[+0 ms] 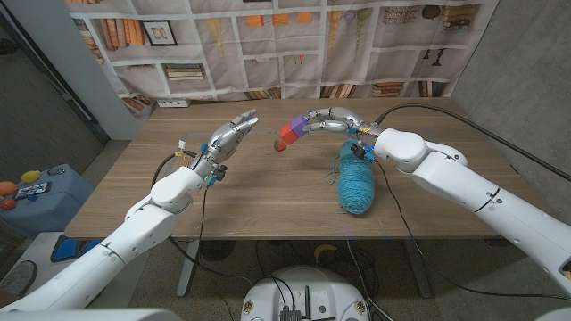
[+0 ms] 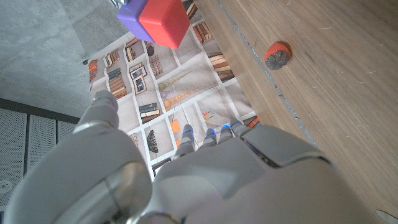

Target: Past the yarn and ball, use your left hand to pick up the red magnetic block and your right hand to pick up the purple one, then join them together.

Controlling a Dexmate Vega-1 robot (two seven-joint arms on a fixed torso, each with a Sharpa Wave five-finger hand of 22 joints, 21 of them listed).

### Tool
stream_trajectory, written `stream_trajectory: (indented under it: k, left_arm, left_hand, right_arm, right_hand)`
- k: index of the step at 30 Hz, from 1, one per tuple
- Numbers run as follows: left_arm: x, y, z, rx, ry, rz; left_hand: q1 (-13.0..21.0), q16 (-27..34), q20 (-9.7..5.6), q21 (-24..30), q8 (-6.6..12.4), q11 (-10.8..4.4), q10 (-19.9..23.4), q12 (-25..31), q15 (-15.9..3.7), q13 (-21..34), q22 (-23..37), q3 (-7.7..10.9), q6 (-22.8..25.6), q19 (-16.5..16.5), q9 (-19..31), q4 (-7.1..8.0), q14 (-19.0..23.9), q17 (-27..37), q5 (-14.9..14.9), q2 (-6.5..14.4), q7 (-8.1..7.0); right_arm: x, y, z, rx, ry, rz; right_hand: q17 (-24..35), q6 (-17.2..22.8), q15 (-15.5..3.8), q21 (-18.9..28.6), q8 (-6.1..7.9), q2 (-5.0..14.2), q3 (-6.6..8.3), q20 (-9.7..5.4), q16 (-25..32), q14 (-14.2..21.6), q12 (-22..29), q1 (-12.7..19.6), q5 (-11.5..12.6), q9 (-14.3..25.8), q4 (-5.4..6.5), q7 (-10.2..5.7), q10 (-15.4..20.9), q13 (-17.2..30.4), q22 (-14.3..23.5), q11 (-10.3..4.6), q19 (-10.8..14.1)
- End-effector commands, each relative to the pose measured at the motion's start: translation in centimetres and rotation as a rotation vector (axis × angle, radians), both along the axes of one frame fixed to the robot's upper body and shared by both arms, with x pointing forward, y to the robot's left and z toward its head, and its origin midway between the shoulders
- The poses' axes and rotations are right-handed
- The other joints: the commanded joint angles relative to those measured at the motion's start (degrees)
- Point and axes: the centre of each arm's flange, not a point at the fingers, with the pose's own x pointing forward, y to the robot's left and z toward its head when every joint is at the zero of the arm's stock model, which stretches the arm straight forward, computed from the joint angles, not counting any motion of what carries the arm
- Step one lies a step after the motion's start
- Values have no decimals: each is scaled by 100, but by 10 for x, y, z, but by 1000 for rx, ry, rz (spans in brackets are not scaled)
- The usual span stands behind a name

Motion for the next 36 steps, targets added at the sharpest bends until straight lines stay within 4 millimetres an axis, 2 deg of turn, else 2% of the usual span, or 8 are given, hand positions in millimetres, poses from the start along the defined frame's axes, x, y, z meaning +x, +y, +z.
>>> stream_trajectory:
  k: [1,5,10,17,25,30,36]
  left_arm:
    - [3,15,-10,-56,9,0]
    - [3,20,-13,-70,9,15]
    - [4,23,-15,-89,8,22]
    - [7,26,-20,-118,8,20]
    - [8,29,-23,-139,0,9]
    - [10,30,-25,-155,5,6]
    - [12,30,-27,-171,11,13]
  left_hand:
    - [-106,56,-158,59,59,-169,-338,30,-183,8,11,10,-66,-154,-4,24,-617,6,7,54,-28]
    - [-177,65,-279,80,80,-271,-298,50,-247,4,8,14,-70,-55,-8,31,-550,2,7,120,-29]
    - [-215,64,-309,82,82,-339,-309,46,-318,1,6,14,-89,-15,-8,31,-520,0,8,153,-44]
    - [-262,64,-377,70,68,-336,-285,54,-335,-1,5,13,-160,-1,-10,30,-479,-2,10,188,12]
    - [-299,34,-381,34,66,-301,-308,44,-298,-3,5,29,-214,-69,-11,25,-526,-3,12,256,27]
    - [-360,38,-411,36,72,-477,-283,52,-362,-5,7,41,-262,-49,-14,28,-500,-4,14,338,5]
    - [-400,42,-454,38,73,-509,-265,57,-380,-6,8,37,-287,-35,-15,29,-475,-5,13,364,53]
  right_arm:
    - [-6,6,14,-135,-70,-64]
    - [-9,11,17,-186,-90,-88]
    - [-11,17,20,-246,-113,-117]
    - [-16,26,23,-325,-144,-153]
    - [-17,36,24,-406,-175,-187]
    - [-15,44,24,-482,-193,-205]
    - [-11,54,21,-571,-208,-229]
  right_hand:
    - [14,333,-26,30,117,-3,-10,-6,0,9,33,81,15,19,3,-225,25,23,15,15,40]
    - [14,371,-41,28,131,1,-15,-21,3,21,31,83,15,17,4,-221,22,23,14,6,46]
    - [14,401,-60,25,142,10,-20,-25,-2,15,33,84,17,14,8,-218,32,22,14,-7,52]
    - [13,428,-58,24,152,16,-25,-22,-3,18,30,87,18,12,8,-217,29,22,13,-10,60]
    - [11,444,-58,23,157,16,-32,-24,-4,26,32,94,18,8,5,-220,38,21,13,-34,70]
    - [10,461,-69,21,163,18,-38,-28,-2,35,32,97,18,6,5,-217,42,20,13,-38,75]
    - [8,472,-84,22,167,14,-49,-37,4,60,37,96,15,2,6,-222,62,19,12,-48,91]
